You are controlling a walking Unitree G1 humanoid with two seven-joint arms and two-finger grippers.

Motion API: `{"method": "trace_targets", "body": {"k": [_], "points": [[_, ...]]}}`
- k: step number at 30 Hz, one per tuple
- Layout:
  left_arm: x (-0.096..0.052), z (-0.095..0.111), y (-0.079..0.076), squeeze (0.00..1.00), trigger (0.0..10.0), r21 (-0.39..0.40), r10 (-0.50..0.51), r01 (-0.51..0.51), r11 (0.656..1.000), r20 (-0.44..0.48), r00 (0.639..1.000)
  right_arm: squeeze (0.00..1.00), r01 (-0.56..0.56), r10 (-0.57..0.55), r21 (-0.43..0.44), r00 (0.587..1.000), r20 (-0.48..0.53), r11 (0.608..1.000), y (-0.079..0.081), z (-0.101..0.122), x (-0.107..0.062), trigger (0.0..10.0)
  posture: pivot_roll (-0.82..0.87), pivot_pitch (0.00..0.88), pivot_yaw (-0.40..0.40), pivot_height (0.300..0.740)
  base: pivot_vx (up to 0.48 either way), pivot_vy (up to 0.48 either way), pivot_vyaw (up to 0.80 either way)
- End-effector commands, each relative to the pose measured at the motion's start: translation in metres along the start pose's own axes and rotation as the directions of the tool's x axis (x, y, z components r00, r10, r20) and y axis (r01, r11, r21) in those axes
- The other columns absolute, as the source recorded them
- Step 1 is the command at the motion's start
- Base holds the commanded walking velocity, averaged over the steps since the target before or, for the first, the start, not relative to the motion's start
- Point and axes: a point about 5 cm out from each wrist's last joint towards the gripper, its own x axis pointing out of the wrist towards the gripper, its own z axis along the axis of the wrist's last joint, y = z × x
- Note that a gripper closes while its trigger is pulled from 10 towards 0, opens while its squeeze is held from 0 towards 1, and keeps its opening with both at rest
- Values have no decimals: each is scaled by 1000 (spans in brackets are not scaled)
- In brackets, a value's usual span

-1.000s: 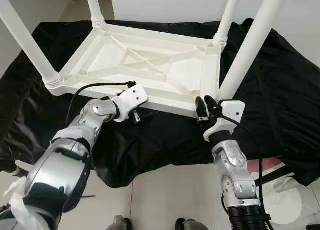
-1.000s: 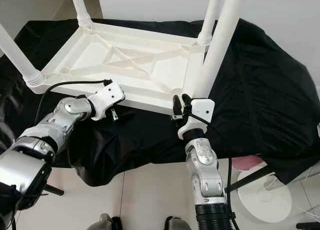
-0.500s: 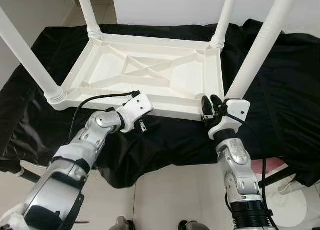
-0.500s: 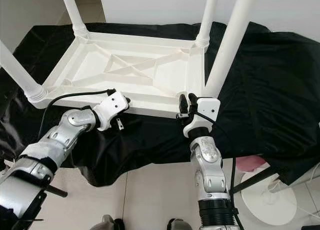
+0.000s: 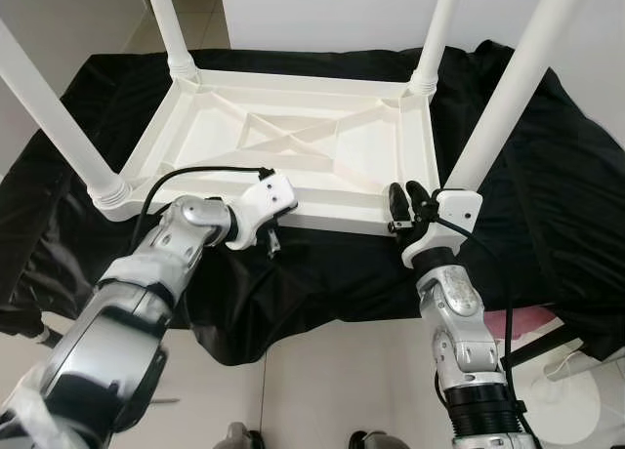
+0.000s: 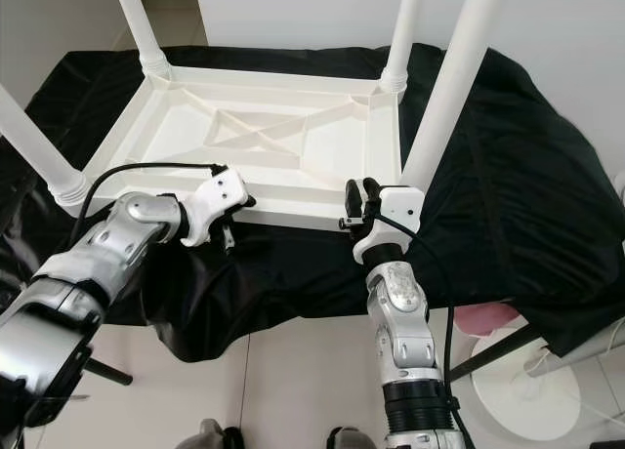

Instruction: Building children table

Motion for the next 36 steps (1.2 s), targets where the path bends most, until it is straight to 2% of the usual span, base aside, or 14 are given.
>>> {"method": "trace_targets", "body": {"k": [1,7,13,14,15,16,19,21,23,24,31,32,36], "points": [[-2,-15,1,0,10000,-39,39,-42,998,-58,998,0,-1,1,7,1000,4,1000,1,0,1,10000,-51,86,50,740,0,0,0],[1,-16,13,0,10000,-131,190,-207,969,-132,973,0,-2,2,10,1000,5,1000,1,-1,-2,10000,-66,104,50,740,0,0,0],[1,-19,14,0,10000,-170,210,-233,958,-142,967,0,5,-5,7,1000,2,1000,0,-1,-4,10000,-73,110,53,740,0,0,0],[2,-19,13,0,6196,-186,206,-230,955,-139,969,0,9,-9,6,1000,0,1000,-1,-1,-5,10000,-76,113,53,740,0,0,0],[2,-19,13,0,6196,-186,206,-230,955,-139,969,0,9,-9,6,1000,0,1000,-1,-1,-5,10000,-76,113,53,740,0,0,0],[3,-19,13,0,4118,-194,200,-224,955,-135,970,0,10,-10,5,1000,-1,1000,-1,-1,-6,10000,-75,114,53,740,0,0,0],[3,-19,13,0,4118,-194,200,-224,955,-135,970,0,10,-10,5,1000,-1,1000,-1,-1,-6,10000,-75,114,53,740,0,0,0],[3,-19,11,0,1059,-202,192,-214,956,-124,974,0,11,-11,5,1000,-5,1000,-1,-2,-7,10000,-72,115,51,740,0,0,0],[3,-19,11,0,1059,-202,192,-214,956,-124,974,0,11,-11,5,1000,-5,1000,-1,-2,-7,10000,-72,115,51,740,0,0,0],[4,-19,10,0,0,-204,187,-208,957,-117,975,0,10,-10,6,1000,-6,1000,-1,-2,-6,10000,-70,114,50,740,0,0,0],[13,-15,1,0,0,-218,159,-170,961,-68,985,0,3,-3,8,1000,-8,1000,1,-3,-5,10000,-58,114,44,740,0,0,0],[21,-8,-6,0,10000,-197,145,-149,969,-34,989,0,-1,1,10,1000,-9,1000,2,-4,-4,10000,-57,114,44,740,0,0,0],[28,-3,-13,0,10000,-190,128,-127,973,-7,992,0,-4,4,12,1000,-11,1000,4,-4,-3,10000,-51,113,40,740,0,0,0]]}}
